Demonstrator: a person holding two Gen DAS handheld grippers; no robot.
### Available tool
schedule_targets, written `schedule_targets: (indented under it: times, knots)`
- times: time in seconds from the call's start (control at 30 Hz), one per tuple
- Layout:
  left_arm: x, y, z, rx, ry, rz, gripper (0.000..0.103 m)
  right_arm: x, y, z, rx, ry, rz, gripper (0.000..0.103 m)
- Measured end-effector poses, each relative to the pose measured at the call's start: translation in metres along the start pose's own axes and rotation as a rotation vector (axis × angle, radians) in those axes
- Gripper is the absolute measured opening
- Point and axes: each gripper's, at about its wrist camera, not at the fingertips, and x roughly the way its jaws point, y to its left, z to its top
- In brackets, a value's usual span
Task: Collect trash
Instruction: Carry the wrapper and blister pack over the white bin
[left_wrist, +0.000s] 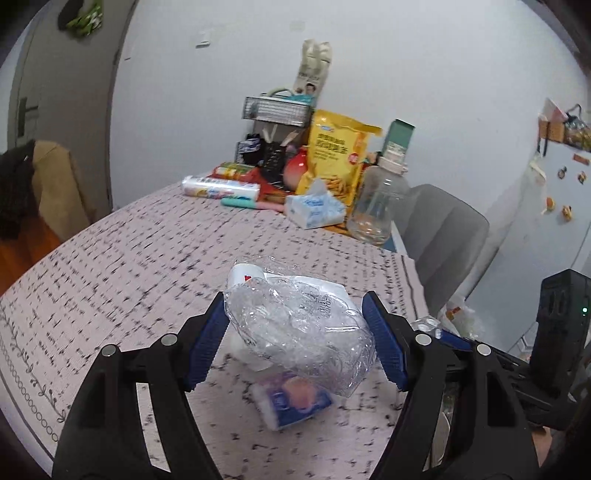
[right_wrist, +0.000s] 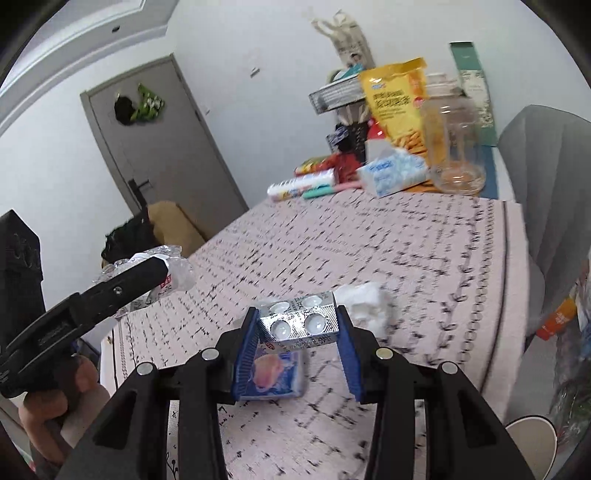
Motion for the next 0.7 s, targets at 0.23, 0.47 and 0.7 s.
schedule_targets:
  times: [0.23, 0.47, 0.7]
  knots:
    - [0.016, -0.066, 0.004, 0.087, 0.001, -0.058, 0.073, -0.057, -0.045, -0.001, 0.052, -0.093, -0.069, 0.041]
    - [0.042, -0.138, -0.008, 0.177, 0.044, -0.147, 0.073, -0.109, -0.107, -0.019, 0.126, -0.157, -0.199, 0.041]
    - [0.072, -0.199, -0.027, 0.225, 0.104, -0.24, 0.073, -0.137, -0.176, -0.048, 0.233, -0.155, -0.332, 0.041]
